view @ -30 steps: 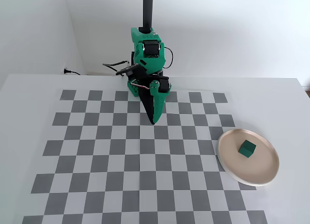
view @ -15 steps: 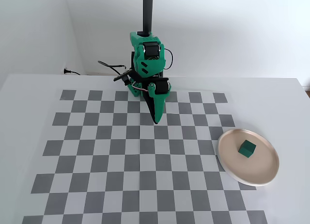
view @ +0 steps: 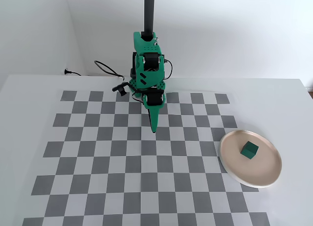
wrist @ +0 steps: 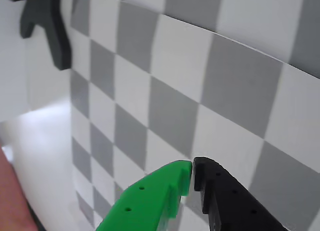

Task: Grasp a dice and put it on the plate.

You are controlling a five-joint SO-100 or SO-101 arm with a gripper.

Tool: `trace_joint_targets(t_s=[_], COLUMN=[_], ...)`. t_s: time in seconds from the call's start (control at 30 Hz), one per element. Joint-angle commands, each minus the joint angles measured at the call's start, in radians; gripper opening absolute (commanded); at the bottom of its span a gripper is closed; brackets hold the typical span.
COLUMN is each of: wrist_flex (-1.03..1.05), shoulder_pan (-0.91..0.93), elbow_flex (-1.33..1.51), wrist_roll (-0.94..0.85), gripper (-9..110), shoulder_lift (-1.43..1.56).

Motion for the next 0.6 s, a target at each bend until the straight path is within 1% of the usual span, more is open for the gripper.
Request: trace_joint_targets(t_s=[0.0,0.13,0.23,0.33,0.57], wrist_flex=[0.046,0.061,0.061,0.052,0.051], shoulder_pan=[0.066,0.147,0.130,0.107,0.114], elbow_flex=[-0.017,-0.021,-0.021,-0.021,-0.020], wrist_roll=[0.015,0.000,-0.011,0.015,0.034], gripper=[-4,-4,-4,-4,-4], shoulder_lift=[0.012,0.014,0.014,0.014,0.014])
